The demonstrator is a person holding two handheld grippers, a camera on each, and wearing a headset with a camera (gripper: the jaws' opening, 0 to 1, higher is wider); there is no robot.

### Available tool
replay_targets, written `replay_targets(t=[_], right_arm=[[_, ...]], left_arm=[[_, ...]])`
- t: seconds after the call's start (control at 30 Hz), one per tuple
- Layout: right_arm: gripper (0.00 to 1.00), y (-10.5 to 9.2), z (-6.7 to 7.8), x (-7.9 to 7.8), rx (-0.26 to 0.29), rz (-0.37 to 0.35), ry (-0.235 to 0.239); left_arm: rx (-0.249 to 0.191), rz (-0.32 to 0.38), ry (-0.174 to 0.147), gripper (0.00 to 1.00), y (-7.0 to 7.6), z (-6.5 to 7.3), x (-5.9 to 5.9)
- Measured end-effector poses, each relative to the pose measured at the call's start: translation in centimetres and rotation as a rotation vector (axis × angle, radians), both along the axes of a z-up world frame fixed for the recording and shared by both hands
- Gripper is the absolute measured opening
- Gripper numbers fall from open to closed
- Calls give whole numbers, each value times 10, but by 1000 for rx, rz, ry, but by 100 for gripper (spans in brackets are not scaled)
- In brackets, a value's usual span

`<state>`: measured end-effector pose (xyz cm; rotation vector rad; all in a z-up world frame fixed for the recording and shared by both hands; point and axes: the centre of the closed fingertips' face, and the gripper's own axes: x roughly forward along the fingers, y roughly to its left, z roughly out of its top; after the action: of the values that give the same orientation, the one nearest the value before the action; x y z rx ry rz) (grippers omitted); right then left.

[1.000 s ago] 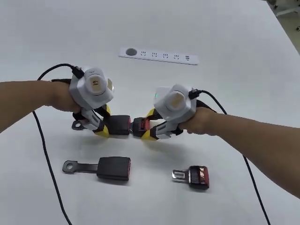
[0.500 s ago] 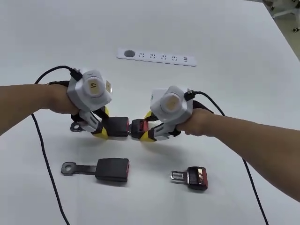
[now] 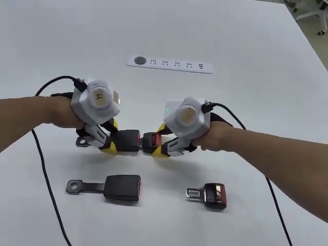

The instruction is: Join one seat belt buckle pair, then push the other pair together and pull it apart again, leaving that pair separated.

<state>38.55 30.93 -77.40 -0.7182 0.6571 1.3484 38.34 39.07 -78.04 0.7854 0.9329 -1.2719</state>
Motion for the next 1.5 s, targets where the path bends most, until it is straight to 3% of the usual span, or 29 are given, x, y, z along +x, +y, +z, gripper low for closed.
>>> replay_targets(t=[0.13,0.2,0.4,0.83,1.1,1.5], right_arm=[[30,-1,-5,3,9,-3,-2],[30,-1,1,-1,-5,38,-40],[31,1,-5,3,-7,15,-38],[39,-10,9,0,-11,1,-40],[41,-24,20,0,-12,-10,-57],[47,-62,29,-1,-19,-69,-67]], left_arm=[[-2,8,4,32,1,-1,1],[-3,11,6,32,1,-1,1],[-5,15,1,33,1,-2,1],[-1,40,-31,39,1,4,-2],[6,47,-39,42,3,17,-6],[-17,107,-40,45,14,30,-17]])
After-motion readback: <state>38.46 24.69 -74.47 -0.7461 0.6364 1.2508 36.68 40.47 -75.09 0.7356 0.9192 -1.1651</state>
